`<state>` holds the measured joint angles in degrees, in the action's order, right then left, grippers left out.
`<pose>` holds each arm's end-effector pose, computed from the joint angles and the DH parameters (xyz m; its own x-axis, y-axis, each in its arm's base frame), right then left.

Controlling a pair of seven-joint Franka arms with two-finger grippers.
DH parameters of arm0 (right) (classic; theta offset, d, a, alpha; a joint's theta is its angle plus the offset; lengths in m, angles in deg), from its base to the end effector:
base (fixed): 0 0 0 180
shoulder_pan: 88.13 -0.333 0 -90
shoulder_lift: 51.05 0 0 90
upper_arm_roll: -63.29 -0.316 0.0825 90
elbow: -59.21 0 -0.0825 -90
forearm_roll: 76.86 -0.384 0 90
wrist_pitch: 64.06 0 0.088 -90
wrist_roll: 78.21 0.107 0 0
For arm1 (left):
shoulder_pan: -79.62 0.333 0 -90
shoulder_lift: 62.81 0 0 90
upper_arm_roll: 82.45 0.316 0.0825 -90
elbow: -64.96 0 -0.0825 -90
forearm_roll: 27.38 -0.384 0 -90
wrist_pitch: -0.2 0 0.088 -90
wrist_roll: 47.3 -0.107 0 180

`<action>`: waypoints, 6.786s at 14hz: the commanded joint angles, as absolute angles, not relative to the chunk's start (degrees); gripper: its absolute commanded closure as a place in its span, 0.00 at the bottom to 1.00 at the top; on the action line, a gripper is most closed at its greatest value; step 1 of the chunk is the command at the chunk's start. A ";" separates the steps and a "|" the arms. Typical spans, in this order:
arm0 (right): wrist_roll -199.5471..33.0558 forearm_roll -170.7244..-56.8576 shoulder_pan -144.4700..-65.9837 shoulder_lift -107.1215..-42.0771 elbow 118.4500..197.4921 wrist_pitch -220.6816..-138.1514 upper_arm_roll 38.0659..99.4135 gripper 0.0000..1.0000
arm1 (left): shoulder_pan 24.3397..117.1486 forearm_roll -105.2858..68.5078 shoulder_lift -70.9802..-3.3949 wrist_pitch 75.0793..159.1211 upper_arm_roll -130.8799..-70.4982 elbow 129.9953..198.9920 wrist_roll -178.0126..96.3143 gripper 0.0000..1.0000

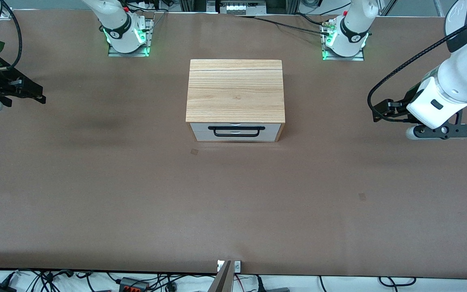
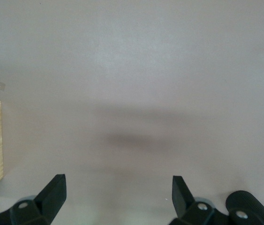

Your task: Pull top drawer with both arms simultaneously

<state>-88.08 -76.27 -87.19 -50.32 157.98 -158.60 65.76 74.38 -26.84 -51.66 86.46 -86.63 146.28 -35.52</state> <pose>0.5505 -0.0340 0.5658 0.9916 0.1135 -0.0618 0.1136 -0.9935 -0.0010 0.5974 -0.0959 0.5774 0.9931 0.0414 -0.1102 0.0417 -0.9991 0.0010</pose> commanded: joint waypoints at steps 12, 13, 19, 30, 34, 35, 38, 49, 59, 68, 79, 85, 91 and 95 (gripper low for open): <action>-88.32 -77.47 -86.55 -53.23 156.77 -156.17 65.05 0.00 | 74.08 -24.75 -48.75 88.78 -88.16 146.78 -36.14 0.00; -88.23 -78.34 -86.81 -54.03 156.77 -155.21 65.05 0.00 | 74.17 -24.14 -47.96 91.06 -88.60 146.78 -36.49 0.00; -90.33 -96.86 -87.07 -60.79 157.21 -152.92 65.14 0.00 | 74.17 -8.42 -42.25 94.86 -89.13 146.96 -37.02 0.00; -121.16 -140.64 -92.24 -82.14 158.62 -157.03 65.14 0.00 | 74.08 21.10 -25.82 100.92 -91.86 148.36 -64.14 0.00; -135.83 -157.75 -98.92 -86.90 164.05 -161.09 65.14 0.00 | 73.99 35.44 -25.19 105.32 -92.64 156.88 -76.91 0.00; -138.48 -163.02 -100.77 -88.12 165.11 -161.09 65.14 0.00 | 73.99 36.85 -25.19 105.40 -93.08 157.67 -77.01 0.00; -141.14 -170.89 -104.99 -90.24 165.56 -163.36 65.14 0.00 | 73.82 44.75 -23.80 107.68 -95.18 162.15 -80.68 0.00; -137.20 -181.01 -110.80 -90.69 169.16 -165.05 65.05 0.68 | 73.90 47.50 -22.38 109.54 -97.74 167.35 -81.22 0.33; -136.84 -180.92 -110.80 -90.51 168.81 -165.05 65.14 1.00 | 75.14 52.16 -23.43 109.54 -100.21 169.28 -81.58 0.71; -136.75 -180.83 -110.02 -90.42 168.29 -165.05 65.14 1.00 | 75.31 52.42 -23.00 110.06 -99.42 165.51 -81.58 0.85; -132.88 -179.87 -109.93 -97.62 154.94 -166.80 66.80 0.99 | 75.14 55.15 -20.09 113.31 -98.01 157.95 -81.58 0.84; -132.18 -179.08 -109.57 -101.58 149.48 -166.80 68.48 0.97 | 75.31 55.85 -18.07 113.49 -97.92 154.61 -81.75 0.83; -132.27 -173.90 -108.61 -100.80 149.65 -166.45 68.48 0.00 | 75.31 55.85 -17.98 113.58 -97.92 154.61 -81.67 0.57; -132.18 -172.83 -108.26 -98.95 150.44 -166.10 68.48 0.00 | 75.22 55.59 -17.72 114.11 -97.83 152.77 -81.67 0.00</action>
